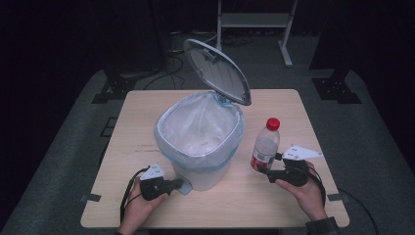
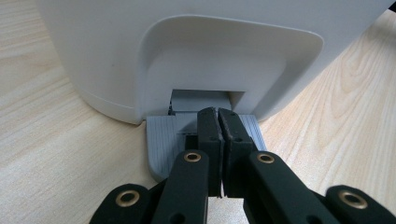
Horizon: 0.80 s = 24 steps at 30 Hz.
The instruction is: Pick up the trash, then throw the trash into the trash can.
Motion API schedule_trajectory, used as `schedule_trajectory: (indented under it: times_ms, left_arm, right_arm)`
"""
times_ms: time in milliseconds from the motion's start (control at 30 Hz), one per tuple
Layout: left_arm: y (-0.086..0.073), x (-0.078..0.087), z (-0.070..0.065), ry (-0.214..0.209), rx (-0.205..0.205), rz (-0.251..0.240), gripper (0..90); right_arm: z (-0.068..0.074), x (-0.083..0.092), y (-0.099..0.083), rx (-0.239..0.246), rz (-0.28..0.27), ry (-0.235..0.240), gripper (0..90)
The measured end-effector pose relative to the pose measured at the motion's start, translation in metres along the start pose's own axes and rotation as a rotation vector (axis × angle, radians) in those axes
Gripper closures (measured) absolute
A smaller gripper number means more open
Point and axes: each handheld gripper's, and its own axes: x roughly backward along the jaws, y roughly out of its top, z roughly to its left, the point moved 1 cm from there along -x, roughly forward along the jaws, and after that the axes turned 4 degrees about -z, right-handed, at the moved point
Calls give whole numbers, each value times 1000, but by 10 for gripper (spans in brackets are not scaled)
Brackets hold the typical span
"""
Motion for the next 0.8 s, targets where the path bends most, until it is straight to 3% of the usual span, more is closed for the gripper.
schedule_trajectory:
  times_ms: [800]
  left_arm:
    - [0, 0, 0, 0, 1, -1, 880]
  right_arm:
    - [12, 23, 21, 6, -63, 88, 301]
